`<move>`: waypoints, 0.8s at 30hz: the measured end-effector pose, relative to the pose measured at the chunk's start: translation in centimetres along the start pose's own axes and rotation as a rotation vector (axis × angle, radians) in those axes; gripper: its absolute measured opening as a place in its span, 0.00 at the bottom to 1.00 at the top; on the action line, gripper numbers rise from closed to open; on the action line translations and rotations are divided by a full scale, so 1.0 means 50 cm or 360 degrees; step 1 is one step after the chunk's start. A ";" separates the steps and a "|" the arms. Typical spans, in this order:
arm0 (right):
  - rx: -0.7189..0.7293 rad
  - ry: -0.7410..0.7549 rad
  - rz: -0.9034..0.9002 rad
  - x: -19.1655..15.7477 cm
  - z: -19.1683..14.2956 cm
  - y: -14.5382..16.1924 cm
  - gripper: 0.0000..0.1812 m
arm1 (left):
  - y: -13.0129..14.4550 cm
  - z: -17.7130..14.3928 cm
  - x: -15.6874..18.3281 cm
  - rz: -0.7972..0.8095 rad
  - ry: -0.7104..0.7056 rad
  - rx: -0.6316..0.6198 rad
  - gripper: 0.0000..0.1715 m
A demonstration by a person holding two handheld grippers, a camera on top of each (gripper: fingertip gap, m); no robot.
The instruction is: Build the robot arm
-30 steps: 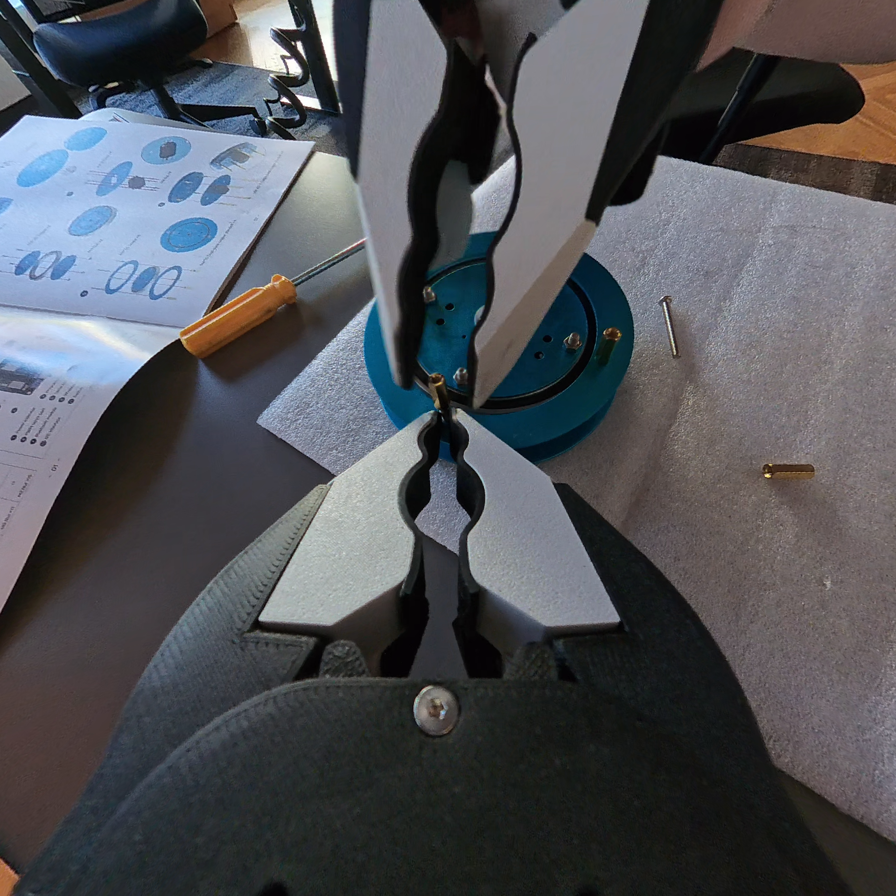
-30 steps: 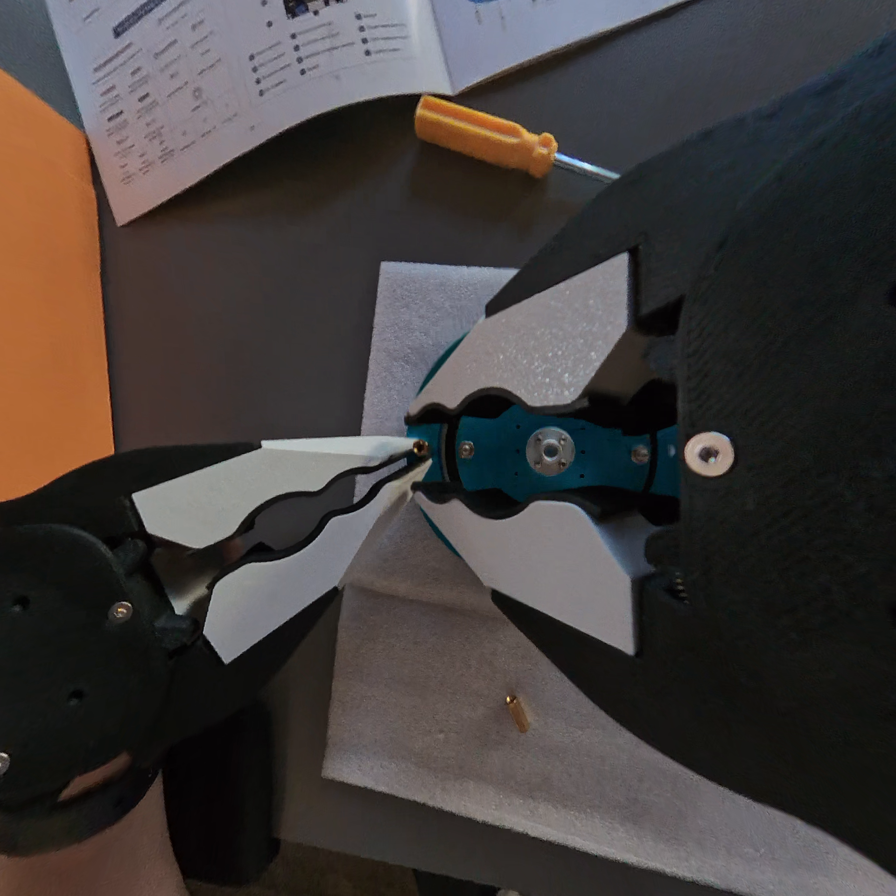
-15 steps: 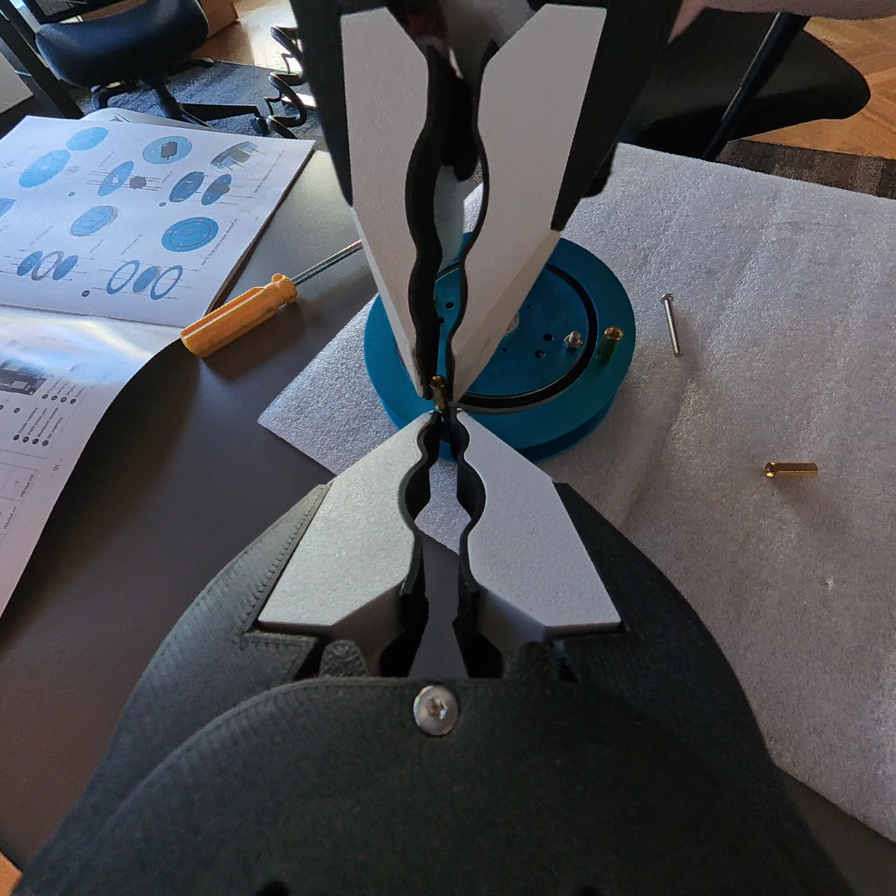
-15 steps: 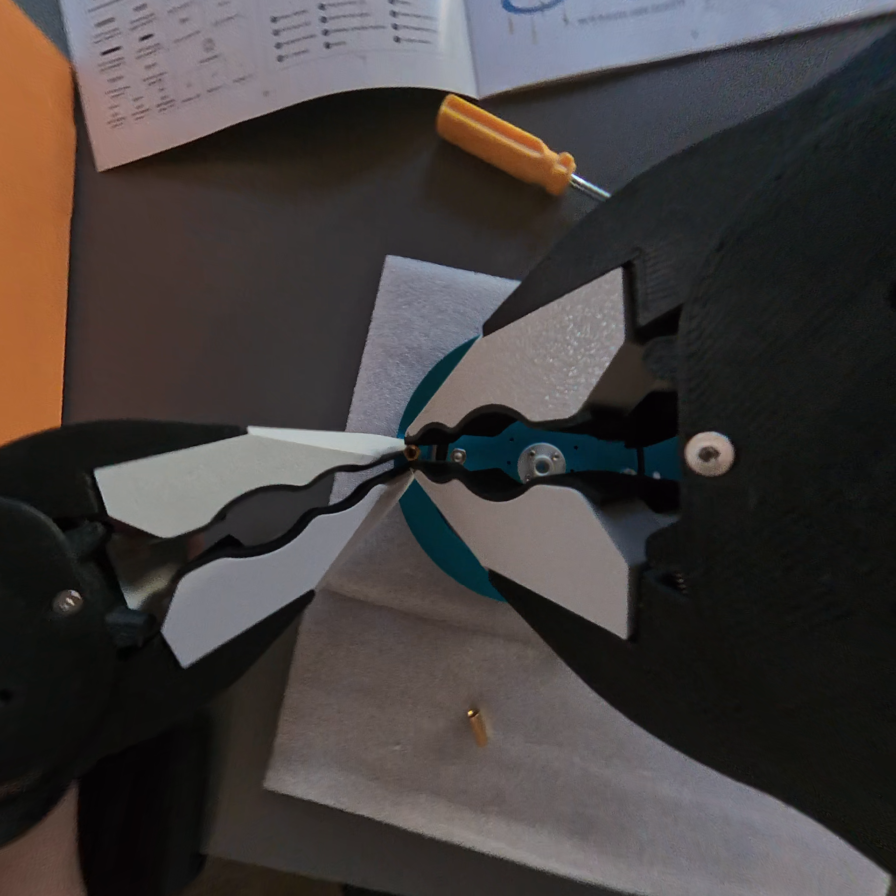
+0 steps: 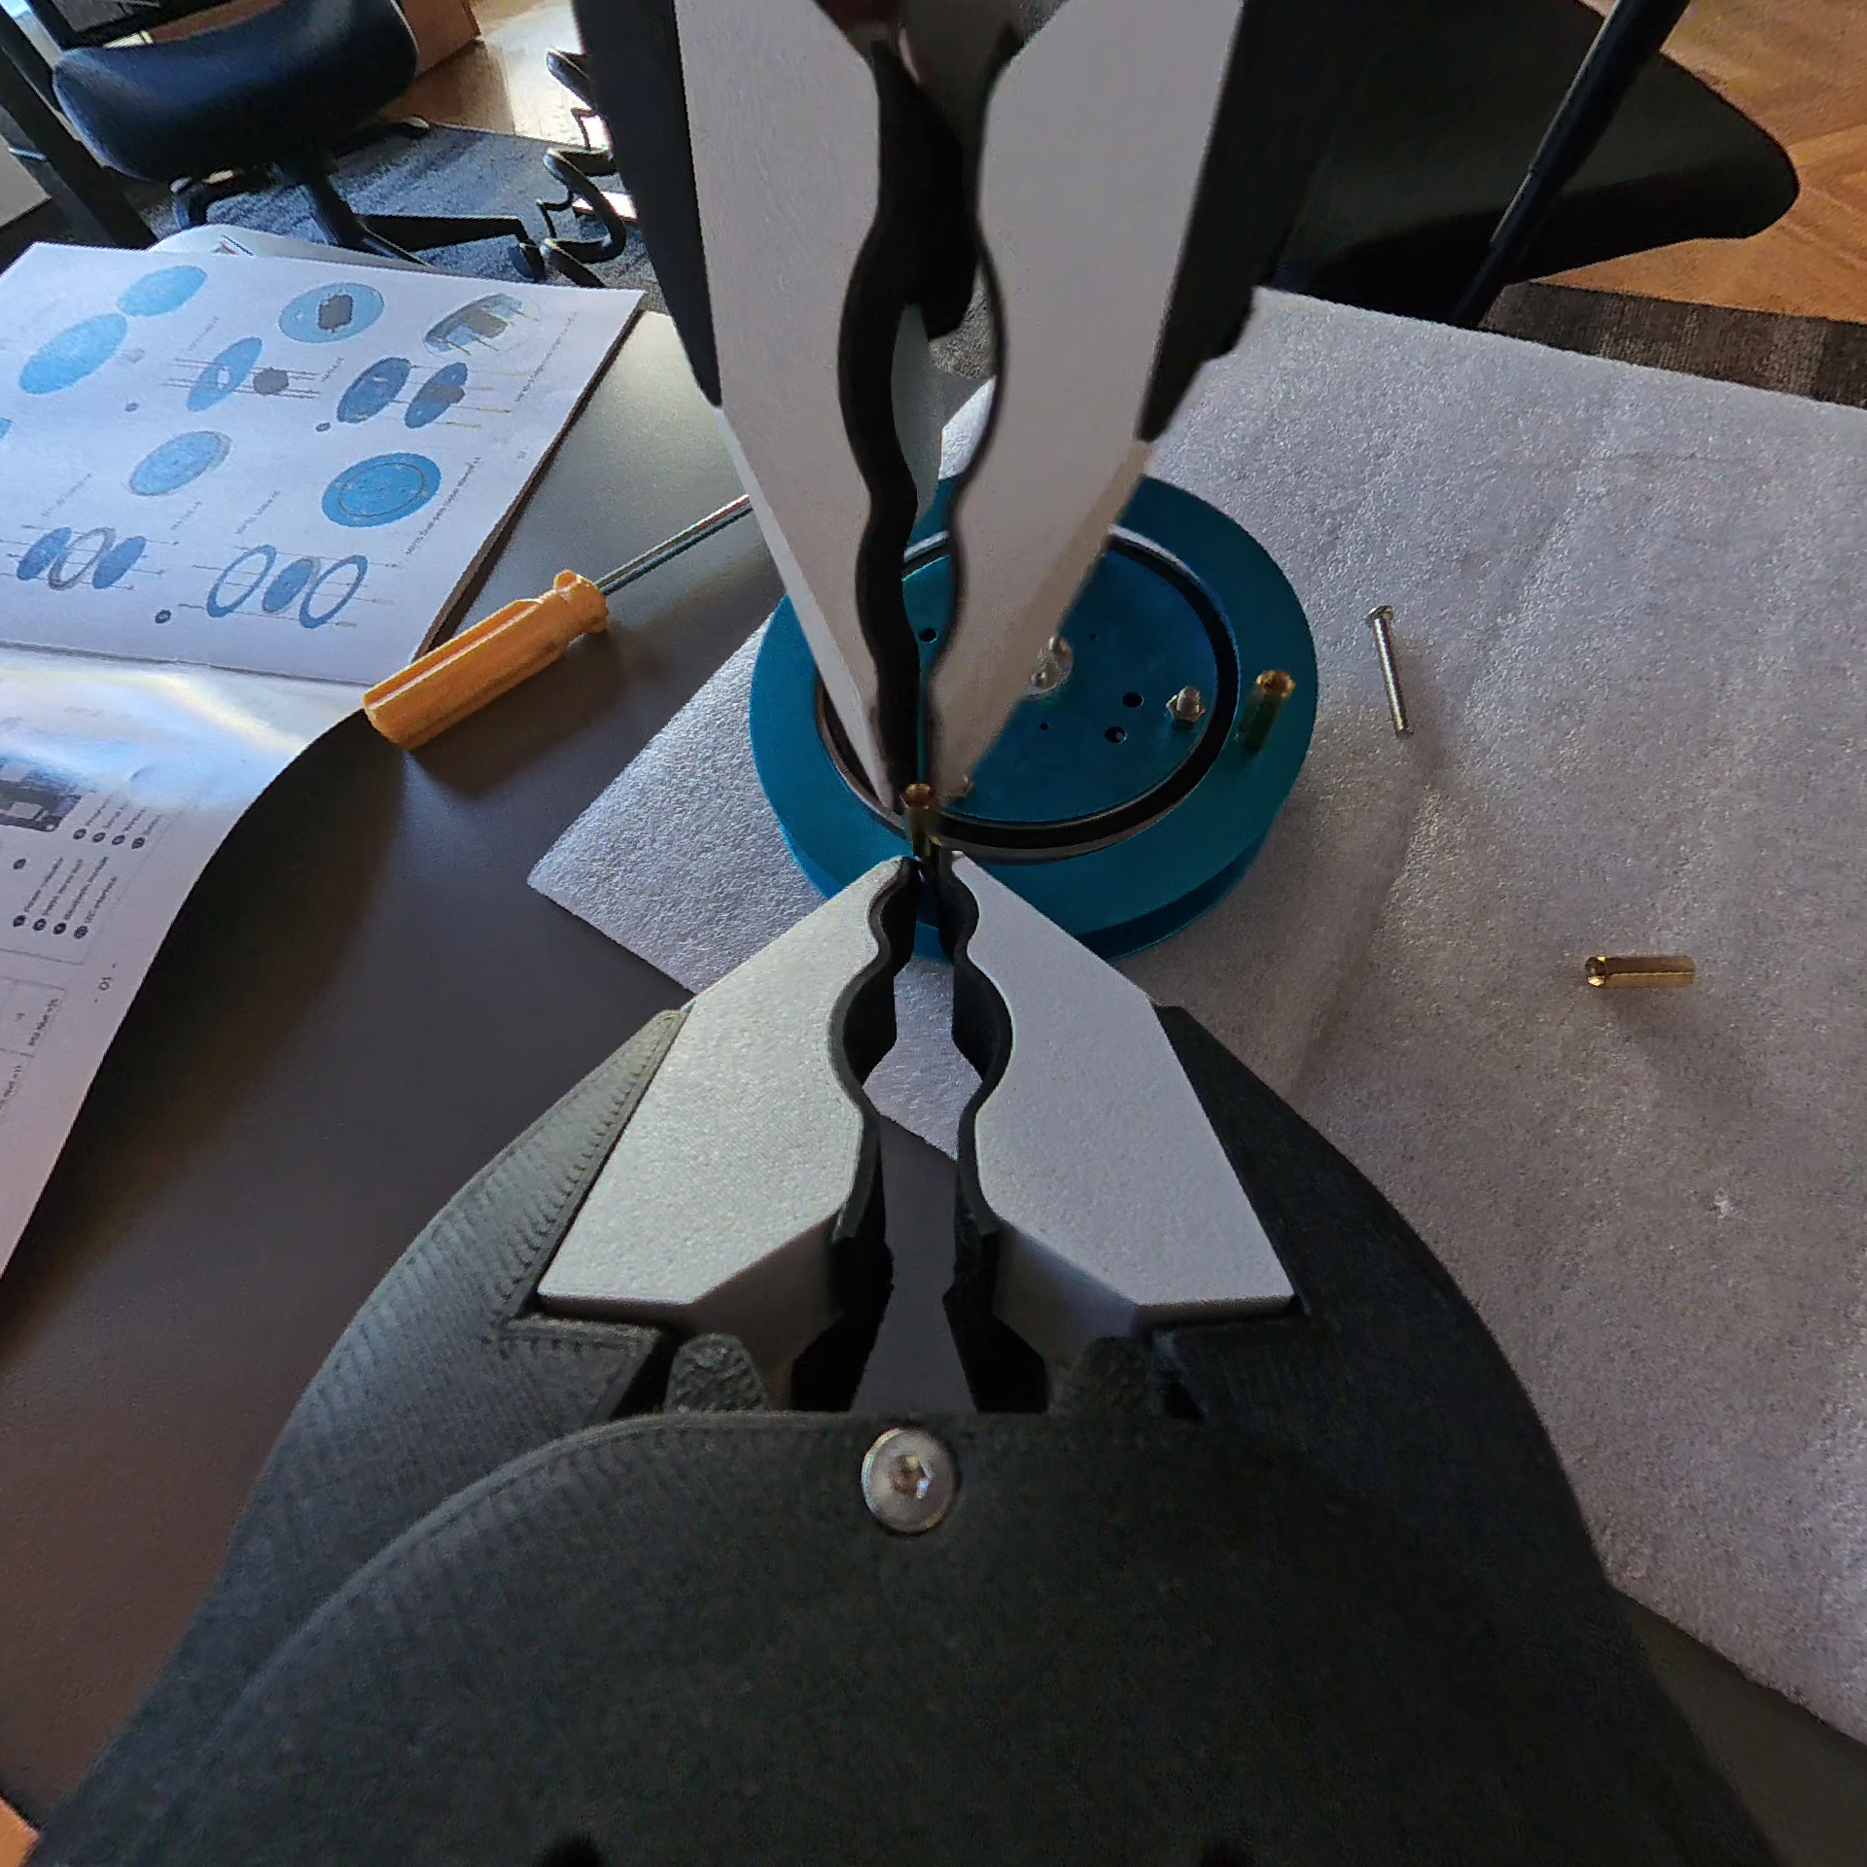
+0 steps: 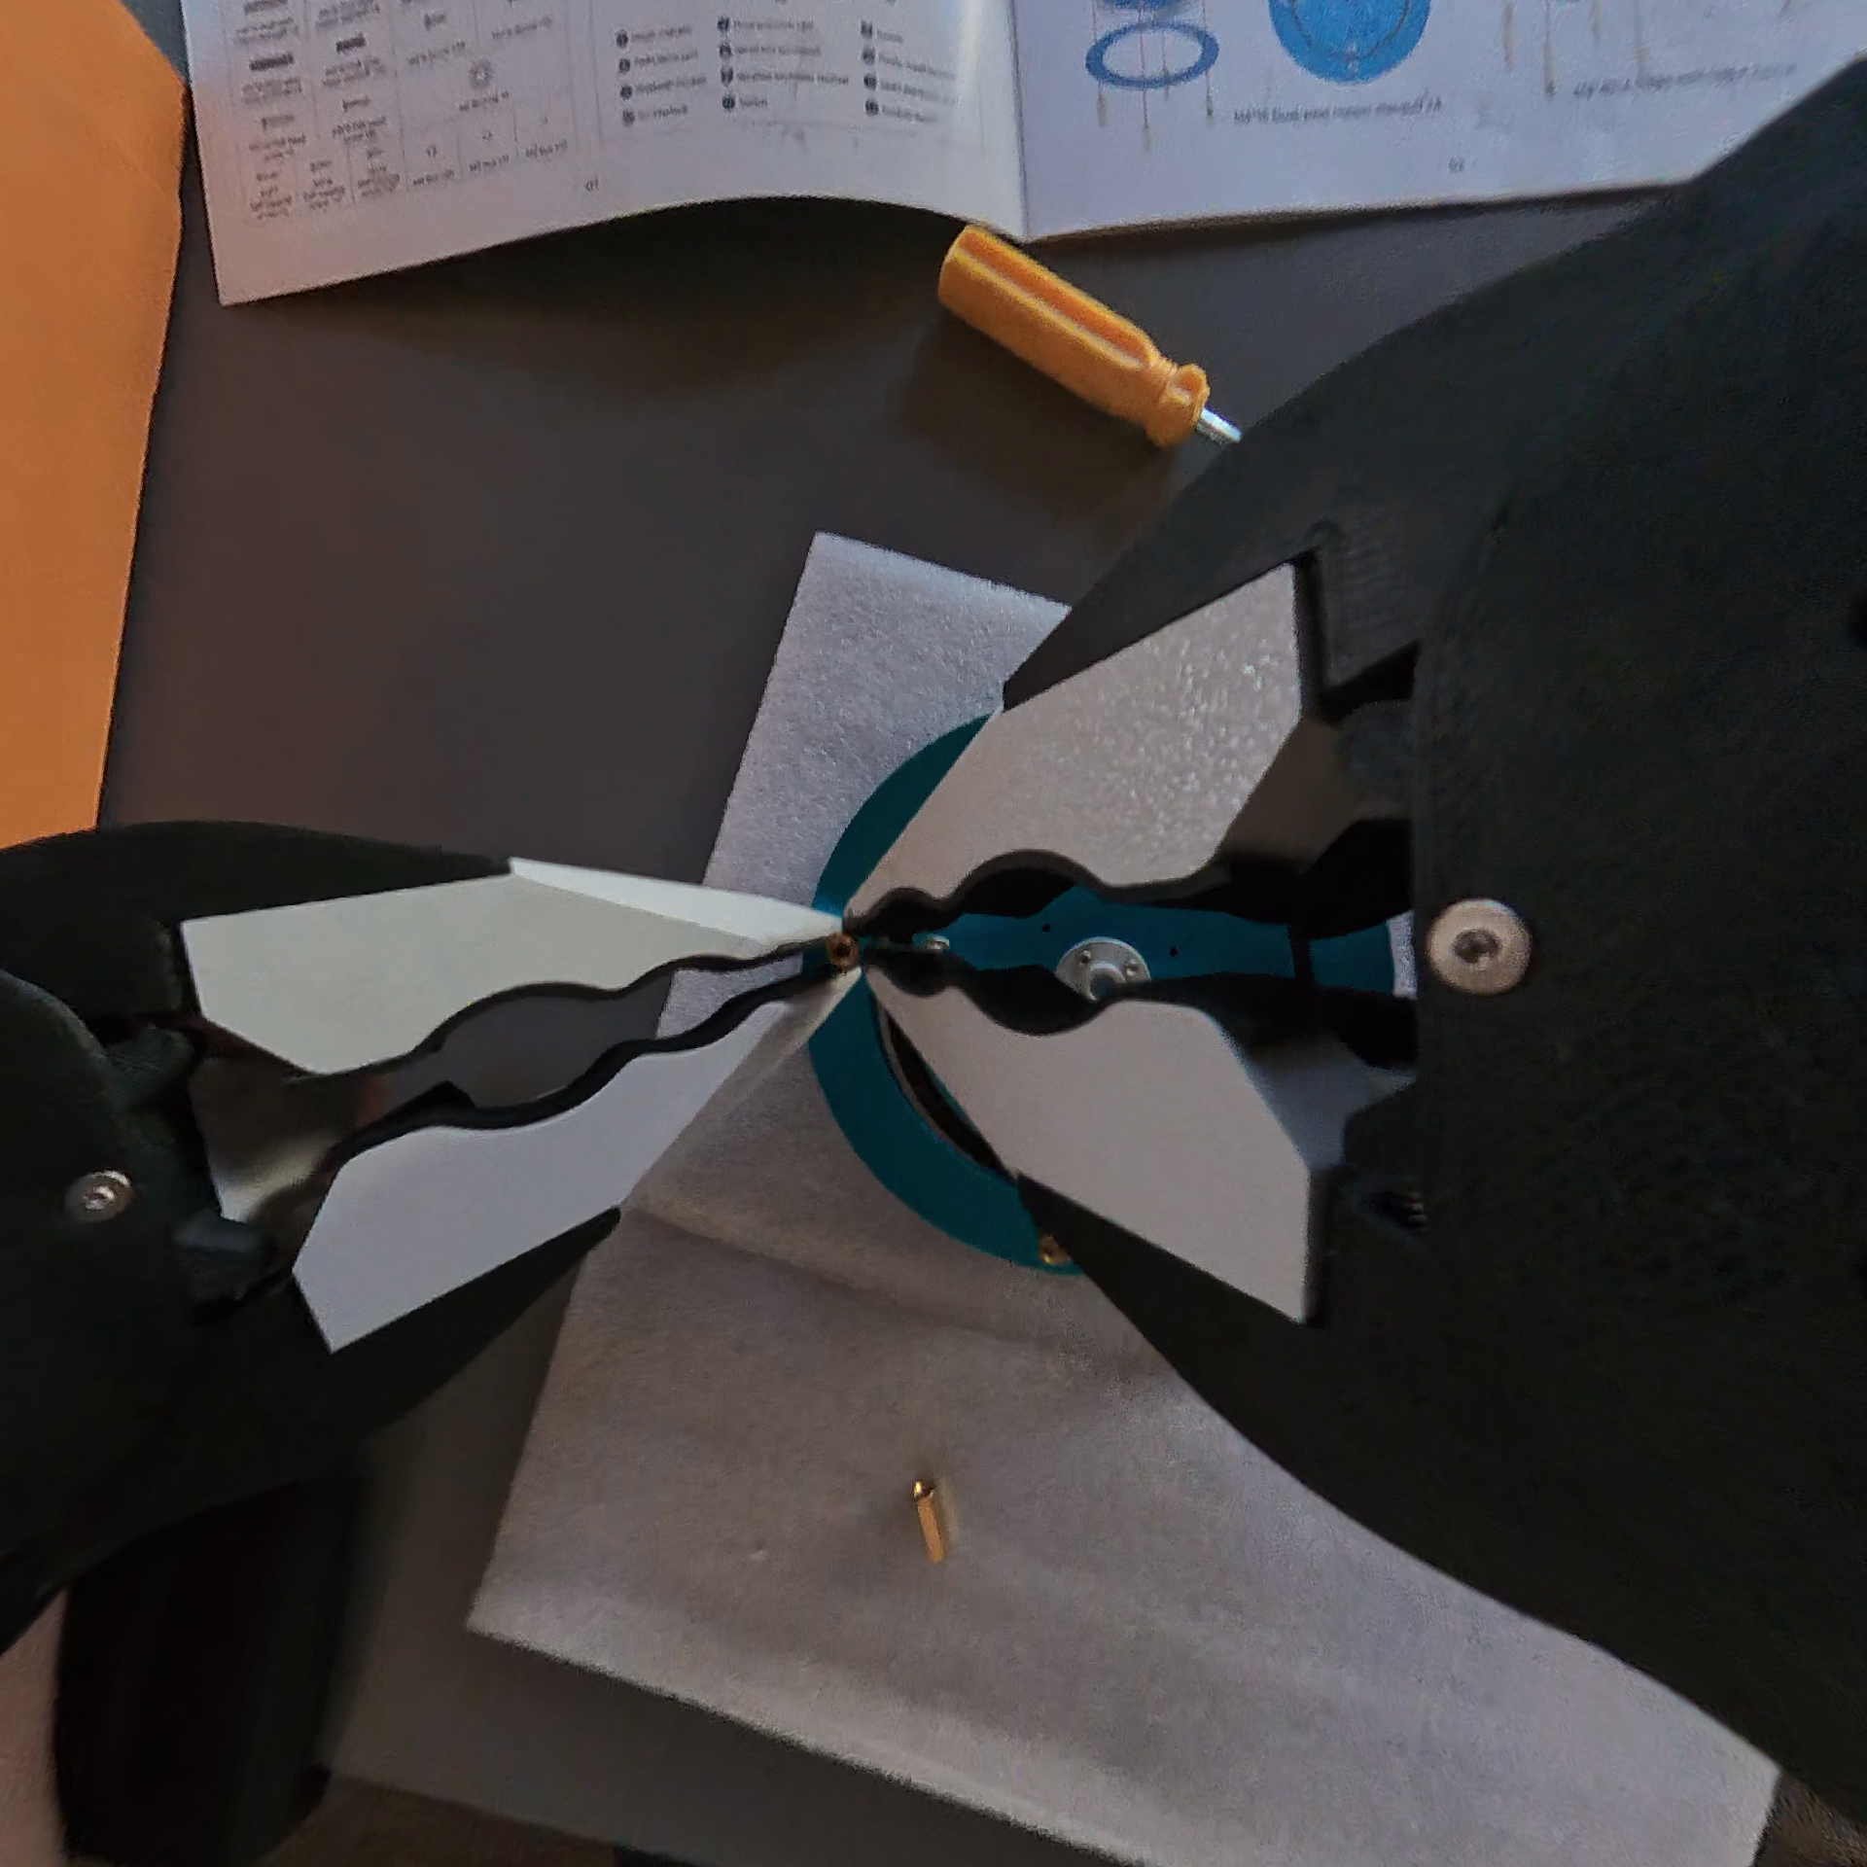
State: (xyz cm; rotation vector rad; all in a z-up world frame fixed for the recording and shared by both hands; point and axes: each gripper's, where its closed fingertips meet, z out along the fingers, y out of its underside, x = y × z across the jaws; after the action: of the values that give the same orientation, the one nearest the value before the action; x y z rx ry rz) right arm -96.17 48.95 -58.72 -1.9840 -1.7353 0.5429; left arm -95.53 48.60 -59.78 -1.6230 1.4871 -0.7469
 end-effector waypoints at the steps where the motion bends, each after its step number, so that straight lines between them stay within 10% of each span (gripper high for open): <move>1: -0.0011 0.0027 -0.0016 0.003 0.000 -0.001 0.00 | 0.000 0.000 0.000 0.0004 -0.0004 -0.0001 0.01; 9: -0.0012 0.0145 0.0431 -0.004 0.020 0.017 0.00 | 0.001 0.001 0.000 0.0005 -0.0008 -0.0009 0.01; 16: 0.0387 0.0022 0.0186 0.010 -0.049 -0.029 0.14 | 0.002 0.001 0.000 0.0015 -0.0017 -0.0011 0.01; 24: 0.0132 -0.0112 -0.0355 0.002 -0.025 -0.018 0.12 | 0.002 0.001 0.000 0.0015 -0.0014 -0.0013 0.01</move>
State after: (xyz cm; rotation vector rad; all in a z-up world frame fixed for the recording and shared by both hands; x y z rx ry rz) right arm -96.20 49.05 -57.20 -1.7062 -1.9138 0.6027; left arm -95.53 48.61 -59.91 -1.6225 1.4925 -0.7283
